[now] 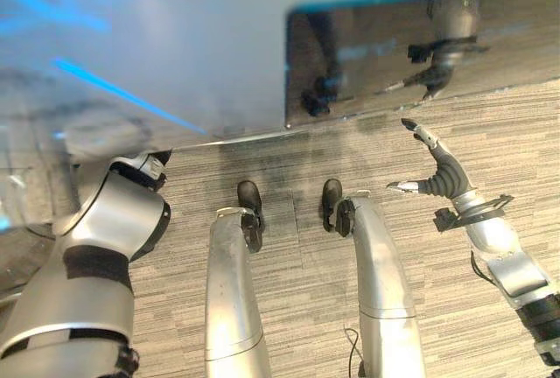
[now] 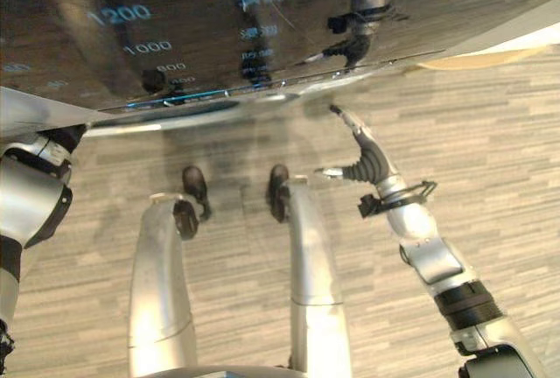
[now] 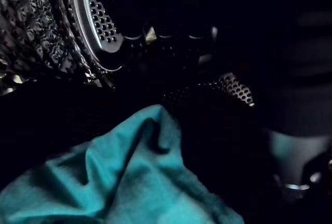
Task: Grab the laundry basket,head to the washer,open it,put in the laundry and shut it.
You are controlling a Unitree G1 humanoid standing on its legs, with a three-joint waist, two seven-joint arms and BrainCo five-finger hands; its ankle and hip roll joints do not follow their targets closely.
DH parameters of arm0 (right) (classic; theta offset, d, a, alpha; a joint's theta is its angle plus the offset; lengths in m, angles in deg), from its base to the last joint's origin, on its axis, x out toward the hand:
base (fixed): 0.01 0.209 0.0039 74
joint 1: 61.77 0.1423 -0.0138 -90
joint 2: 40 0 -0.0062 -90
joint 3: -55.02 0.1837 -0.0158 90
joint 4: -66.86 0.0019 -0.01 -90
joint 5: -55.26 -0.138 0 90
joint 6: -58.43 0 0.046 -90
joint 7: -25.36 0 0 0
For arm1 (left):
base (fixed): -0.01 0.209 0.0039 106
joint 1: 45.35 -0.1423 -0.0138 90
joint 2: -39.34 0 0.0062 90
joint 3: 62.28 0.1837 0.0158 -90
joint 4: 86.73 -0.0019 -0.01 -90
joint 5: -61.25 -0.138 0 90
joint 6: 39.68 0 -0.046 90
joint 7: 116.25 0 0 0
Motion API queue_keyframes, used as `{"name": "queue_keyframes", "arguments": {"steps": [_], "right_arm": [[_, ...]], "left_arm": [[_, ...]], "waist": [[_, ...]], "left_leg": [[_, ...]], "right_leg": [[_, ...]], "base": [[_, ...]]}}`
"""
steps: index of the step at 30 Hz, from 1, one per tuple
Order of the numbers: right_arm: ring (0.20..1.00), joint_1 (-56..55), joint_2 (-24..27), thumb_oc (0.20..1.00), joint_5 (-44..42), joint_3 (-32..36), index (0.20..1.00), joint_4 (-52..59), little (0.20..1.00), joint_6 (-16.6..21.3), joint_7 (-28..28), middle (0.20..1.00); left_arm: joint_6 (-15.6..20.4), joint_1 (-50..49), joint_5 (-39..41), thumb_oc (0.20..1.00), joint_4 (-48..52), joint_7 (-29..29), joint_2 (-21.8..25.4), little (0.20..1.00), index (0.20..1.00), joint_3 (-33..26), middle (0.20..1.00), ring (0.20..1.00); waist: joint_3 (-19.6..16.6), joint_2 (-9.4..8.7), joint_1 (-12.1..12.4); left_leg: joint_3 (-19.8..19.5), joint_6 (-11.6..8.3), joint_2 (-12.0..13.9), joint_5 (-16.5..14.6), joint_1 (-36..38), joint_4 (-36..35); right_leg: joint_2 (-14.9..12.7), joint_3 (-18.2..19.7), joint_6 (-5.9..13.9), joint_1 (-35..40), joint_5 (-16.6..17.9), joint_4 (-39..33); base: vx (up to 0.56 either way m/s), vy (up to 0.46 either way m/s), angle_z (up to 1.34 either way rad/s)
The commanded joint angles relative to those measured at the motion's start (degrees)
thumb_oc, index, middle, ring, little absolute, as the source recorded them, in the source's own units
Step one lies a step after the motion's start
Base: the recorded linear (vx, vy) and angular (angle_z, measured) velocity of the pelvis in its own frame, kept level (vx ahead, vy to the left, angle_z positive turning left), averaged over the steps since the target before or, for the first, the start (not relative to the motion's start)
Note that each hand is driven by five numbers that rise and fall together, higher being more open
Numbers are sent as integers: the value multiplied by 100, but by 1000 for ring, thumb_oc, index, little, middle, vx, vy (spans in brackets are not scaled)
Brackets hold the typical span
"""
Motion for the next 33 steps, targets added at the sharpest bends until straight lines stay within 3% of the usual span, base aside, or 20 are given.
{"name": "queue_keyframes", "arguments": {"steps": [1,8,15,17,20,26,29,30,31,32,33], "right_arm": [[1000,-119,-283,1000,-158,-64,1000,219,1000,108,-7,1000],[1000,-83,-331,1000,96,-188,1000,125,1000,71,-148,1000],[1000,-131,-600,1000,390,-75,1000,-28,1000,35,-472,1000],[1000,-211,-727,1000,453,-31,1000,-137,1000,4,-585,1000],[1000,-438,-902,1000,624,45,1000,-575,1000,-93,-613,1000],[1000,-737,-890,1000,822,42,1000,-1367,1000,-230,-497,1000],[1000,-944,-955,1000,813,-79,1000,-2069,1000,-304,-337,1000],[1000,-941,-955,1000,813,-85,1000,-2075,1000,-299,-340,1000],[1000,-998,-1034,1000,786,-76,1000,-2399,1000,-326,-297,1000],[1000,-1004,-1032,1000,787,-84,1000,-2403,1000,-325,-296,1000],[1000,-1037,-1092,1000,771,-83,1000,-2610,1000,-331,-284,1000]], "left_arm": [[141,231,309,1000,-138,143,-167,1000,1000,-161,1000,1000],[320,-225,587,1000,868,663,-22,1000,1000,-608,1000,1000],[958,-2366,1210,1000,2687,953,-277,1000,1000,-1772,1000,1000],[1096,-3325,1263,1000,3294,886,-558,1000,1000,-2096,1000,1000],[1327,-5206,1488,1000,3922,390,-1067,1000,1000,-2338,1000,1000],[1483,-6603,1817,1000,3727,-134,-1157,1000,1000,-2532,1000,1000],[1506,-7268,2170,1000,3058,-441,-1319,1000,1000,-2662,1000,1000],[1509,-7272,2170,1000,3057,-443,-1319,1000,1000,-2664,1000,1000],[1520,-7469,2079,1000,2720,-480,-1346,1000,1000,-2681,1000,1000],[1520,-7478,2080,1000,2716,-480,-1350,1000,1000,-2682,1000,1000],[1522,-7559,2063,1000,2531,-524,-1414,1000,1000,-2688,1000,1000]], "waist": [[-585,-7,46],[-628,7,162],[-764,78,385],[-792,100,449],[-787,105,615],[-660,98,735],[-572,67,781],[-543,67,778],[-528,52,793],[-506,56,799],[-519,44,790]], "left_leg": [[-358,96,44,-494,94,211],[-362,78,-39,-419,95,106],[-336,23,-50,-270,266,-308],[-298,5,-32,-224,625,-590],[-204,-47,-45,-152,1779,-1236],[-189,-72,-108,-24,3321,-2210],[-176,-106,-184,163,4671,-3107],[-177,-106,-184,175,4722,-3137],[-132,-103,-189,471,5267,-3645],[-154,-130,-178,291,5370,-3596],[-110,-110,-200,536,5579,-3885]], "right_leg": [[51,18,201,222,306,-628],[-2,-29,185,235,279,-637],[-70,-149,196,443,340,-1001],[-102,-202,207,767,367,-1225],[-188,-293,227,1772,371,-1776],[-286,-396,320,3091,452,-2488],[-237,-572,415,4432,634,-3343],[-235,-577,416,4482,644,-3370],[-237,-688,414,5053,934,-3912],[-215,-645,466,5136,775,-3842],[-218,-720,438,5386,999,-4172]], "base": [[-1,-24,5],[-10,-16,6],[-26,22,7],[-25,46,8],[-49,40,13],[-8,22,13],[70,16,11],[75,29,8],[90,8,7],[63,29,5],[93,16,-1]]}}
